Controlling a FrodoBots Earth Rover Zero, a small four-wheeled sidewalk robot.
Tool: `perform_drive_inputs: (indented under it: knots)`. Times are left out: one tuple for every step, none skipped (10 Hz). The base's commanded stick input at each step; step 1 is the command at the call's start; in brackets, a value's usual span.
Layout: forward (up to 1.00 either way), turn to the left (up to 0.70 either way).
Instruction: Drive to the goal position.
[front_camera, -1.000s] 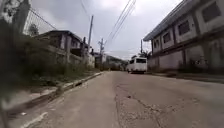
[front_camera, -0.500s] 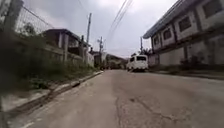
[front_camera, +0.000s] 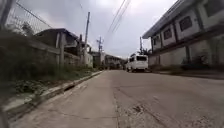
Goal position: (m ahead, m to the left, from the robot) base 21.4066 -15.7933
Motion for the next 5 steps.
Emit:
perform_drive_inputs:
  knots:
    - [0.70, -0.35]
    - [0.70, -0.35]
    - [0.70, -0.21]
    - [0.70, 0.00]
    - [0.70, 0.00]
